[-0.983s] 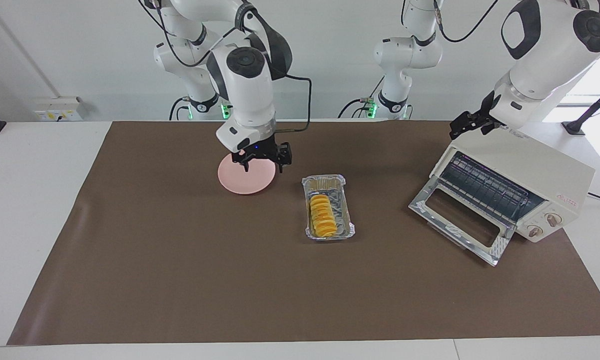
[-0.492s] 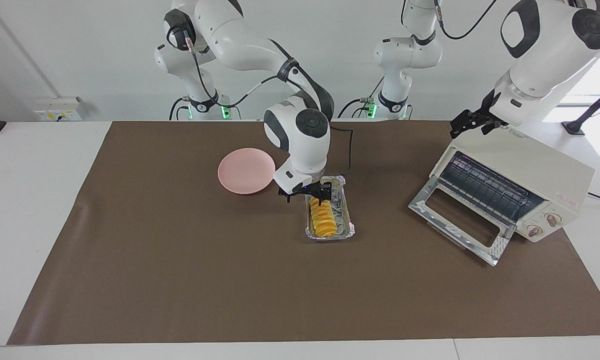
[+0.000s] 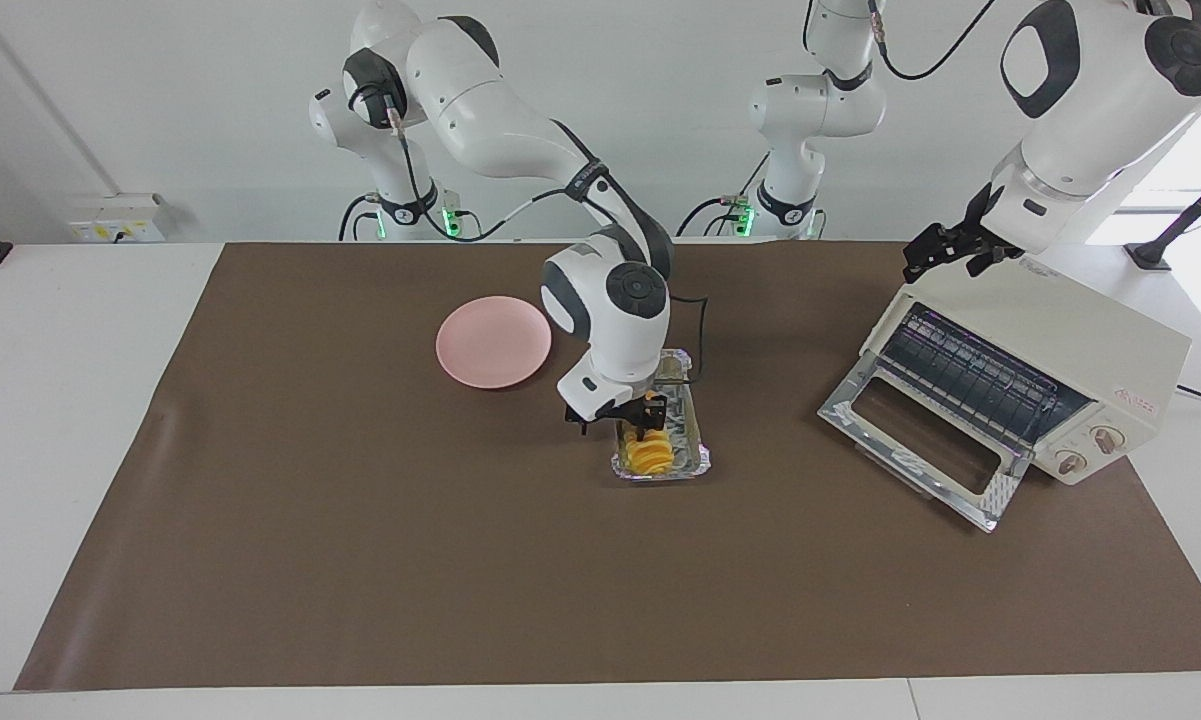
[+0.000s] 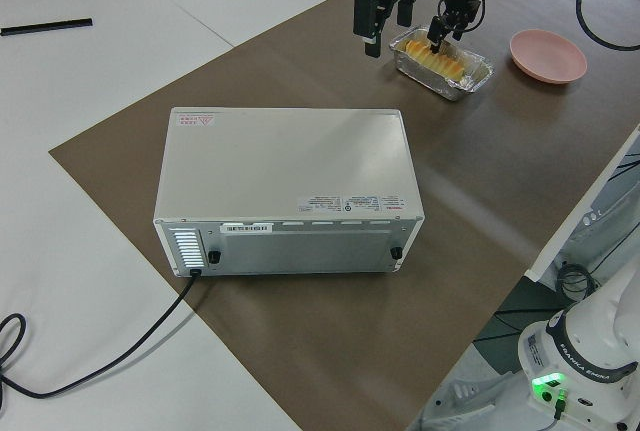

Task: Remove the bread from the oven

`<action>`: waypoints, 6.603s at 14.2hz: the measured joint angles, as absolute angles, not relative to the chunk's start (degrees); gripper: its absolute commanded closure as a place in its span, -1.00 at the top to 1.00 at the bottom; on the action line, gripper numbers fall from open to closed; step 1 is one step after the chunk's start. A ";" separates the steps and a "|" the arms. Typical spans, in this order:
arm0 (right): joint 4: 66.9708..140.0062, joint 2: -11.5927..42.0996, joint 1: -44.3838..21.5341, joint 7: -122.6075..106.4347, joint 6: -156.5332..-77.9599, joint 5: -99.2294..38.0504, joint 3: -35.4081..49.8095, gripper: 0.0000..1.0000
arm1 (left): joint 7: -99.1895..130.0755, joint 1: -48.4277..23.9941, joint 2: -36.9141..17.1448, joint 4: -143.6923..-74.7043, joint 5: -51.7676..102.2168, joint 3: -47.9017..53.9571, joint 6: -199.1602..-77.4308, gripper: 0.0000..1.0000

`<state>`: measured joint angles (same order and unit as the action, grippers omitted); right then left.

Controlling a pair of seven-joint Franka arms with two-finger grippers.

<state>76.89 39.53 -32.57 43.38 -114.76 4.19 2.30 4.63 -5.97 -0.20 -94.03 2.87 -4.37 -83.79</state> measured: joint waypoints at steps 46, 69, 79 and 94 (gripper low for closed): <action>83.48 30.73 -12.83 12.01 -111.08 0.33 1.87 1.00 | 4.60 -5.97 -0.05 -94.06 2.87 -4.26 -84.65 1.00; 91.00 31.71 -13.89 14.10 -124.13 1.74 1.84 -1.00 | 4.60 -5.97 -0.05 -94.06 2.87 -4.27 -84.65 1.00; 84.61 28.68 -13.89 14.16 -109.98 1.66 1.97 -1.00 | 4.60 -5.97 -0.05 -94.06 2.87 -4.26 -84.65 1.00; 129.20 -10.69 -20.47 18.95 -114.69 -1.70 2.80 -1.00 | 4.60 -5.97 -0.04 -94.06 2.87 -4.26 -84.65 1.00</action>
<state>129.20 -10.69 -20.47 18.95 -114.69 -1.70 2.80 4.60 -5.97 -0.04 -94.06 2.87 -4.26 -84.65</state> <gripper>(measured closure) 0.907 0.000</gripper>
